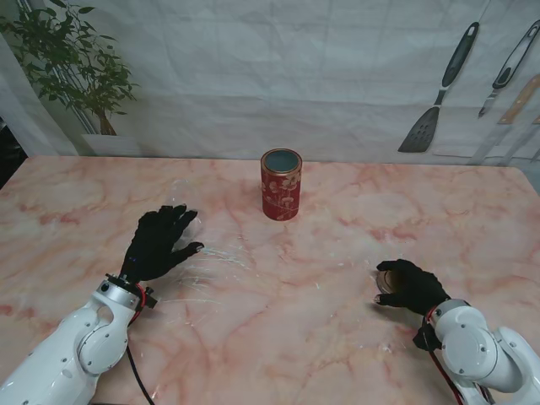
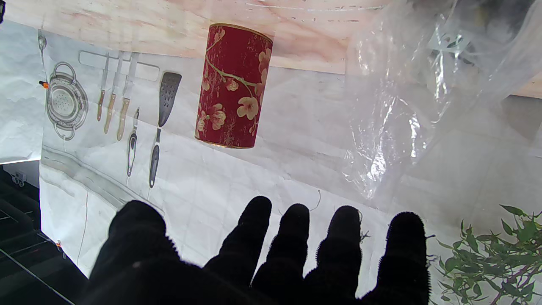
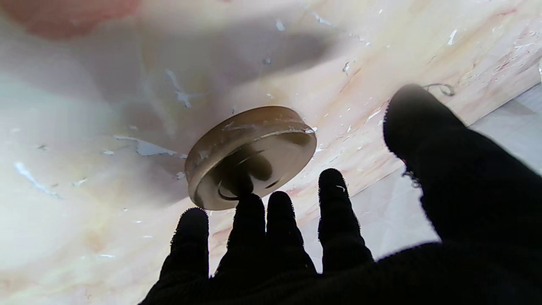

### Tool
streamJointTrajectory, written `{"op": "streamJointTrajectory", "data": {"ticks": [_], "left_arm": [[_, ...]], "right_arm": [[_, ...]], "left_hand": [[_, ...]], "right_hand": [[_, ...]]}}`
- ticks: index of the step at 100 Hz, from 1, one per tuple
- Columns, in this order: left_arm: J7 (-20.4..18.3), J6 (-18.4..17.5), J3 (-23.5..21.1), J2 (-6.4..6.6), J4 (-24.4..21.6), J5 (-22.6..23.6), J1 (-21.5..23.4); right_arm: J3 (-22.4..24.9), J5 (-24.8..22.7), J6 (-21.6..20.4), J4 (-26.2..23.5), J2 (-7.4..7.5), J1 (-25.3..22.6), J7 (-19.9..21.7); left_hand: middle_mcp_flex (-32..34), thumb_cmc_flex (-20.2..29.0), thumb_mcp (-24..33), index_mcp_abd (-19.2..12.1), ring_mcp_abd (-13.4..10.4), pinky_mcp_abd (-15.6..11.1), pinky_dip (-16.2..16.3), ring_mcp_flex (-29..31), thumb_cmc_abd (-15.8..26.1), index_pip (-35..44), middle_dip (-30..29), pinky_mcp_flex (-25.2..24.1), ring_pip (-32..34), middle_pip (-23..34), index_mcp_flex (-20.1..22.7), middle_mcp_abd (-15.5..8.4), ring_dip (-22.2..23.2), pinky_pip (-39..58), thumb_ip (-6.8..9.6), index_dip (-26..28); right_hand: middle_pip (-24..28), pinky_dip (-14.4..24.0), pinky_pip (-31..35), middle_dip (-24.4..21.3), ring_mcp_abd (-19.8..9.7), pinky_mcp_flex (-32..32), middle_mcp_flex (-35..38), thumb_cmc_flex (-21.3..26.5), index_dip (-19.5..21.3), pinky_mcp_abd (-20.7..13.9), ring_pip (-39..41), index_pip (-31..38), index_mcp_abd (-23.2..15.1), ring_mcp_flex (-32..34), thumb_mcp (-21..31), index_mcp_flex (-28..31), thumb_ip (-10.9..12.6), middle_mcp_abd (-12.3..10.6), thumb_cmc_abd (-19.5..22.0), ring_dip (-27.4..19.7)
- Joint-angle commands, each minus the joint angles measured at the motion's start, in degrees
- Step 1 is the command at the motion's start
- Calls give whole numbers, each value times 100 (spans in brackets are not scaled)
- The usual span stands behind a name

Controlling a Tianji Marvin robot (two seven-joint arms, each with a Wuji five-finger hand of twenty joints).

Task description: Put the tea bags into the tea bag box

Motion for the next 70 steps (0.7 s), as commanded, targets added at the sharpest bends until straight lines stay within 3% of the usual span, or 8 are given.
{"op": "streamJointTrajectory", "data": {"ticks": [1, 22, 42, 70], "left_arm": [[-43, 34, -11, -24, -62, -10, 29], [-49, 29, -20, -26, -67, -18, 34], [-99, 25, -40, -20, -97, -11, 43], [-161, 22, -58, -13, -136, -7, 54]], "right_arm": [[-18, 19, -23, 127, -8, -10, 86], [-72, 90, -29, 327, 1, 79, 133], [-75, 244, -132, 445, -67, 120, -178], [-127, 75, -219, 499, -121, 226, -545]], "left_hand": [[-52, 155, -6, 22, -128, -118, -52, 99, 119, 4, -94, -7, -140, 31, -199, -76, 2, -75, -162, -30], [-39, 170, -9, 18, -126, -116, -40, 116, 112, 12, -91, 6, -132, 47, -184, -88, 11, -52, -163, -25], [-25, 191, -8, 11, -120, -119, -31, 140, 97, 19, -84, 14, -119, 61, -182, -88, 20, -33, -164, -17], [-8, 204, -11, -7, -135, -127, -14, 167, 95, 25, -75, 25, -108, 73, -179, -100, 30, 1, -167, -7]], "right_hand": [[102, 84, 16, -84, 101, -109, -39, -175, 57, 17, 168, -30, -18, 164, -66, -113, -54, -71, 115, 17], [-36, 63, -31, -298, 49, -94, -93, -178, 74, -30, 44, -28, -25, -2, -30, -159, -48, -95, 79, -75], [-59, 98, -1, -297, 24, -80, -101, -195, 89, -60, 16, 6, -40, -43, 13, -104, -50, -123, 52, -88], [-19, 252, 217, -240, 12, -84, -84, -230, 103, -114, 62, 79, -37, -60, 87, -15, -56, -144, 16, -56]]}}
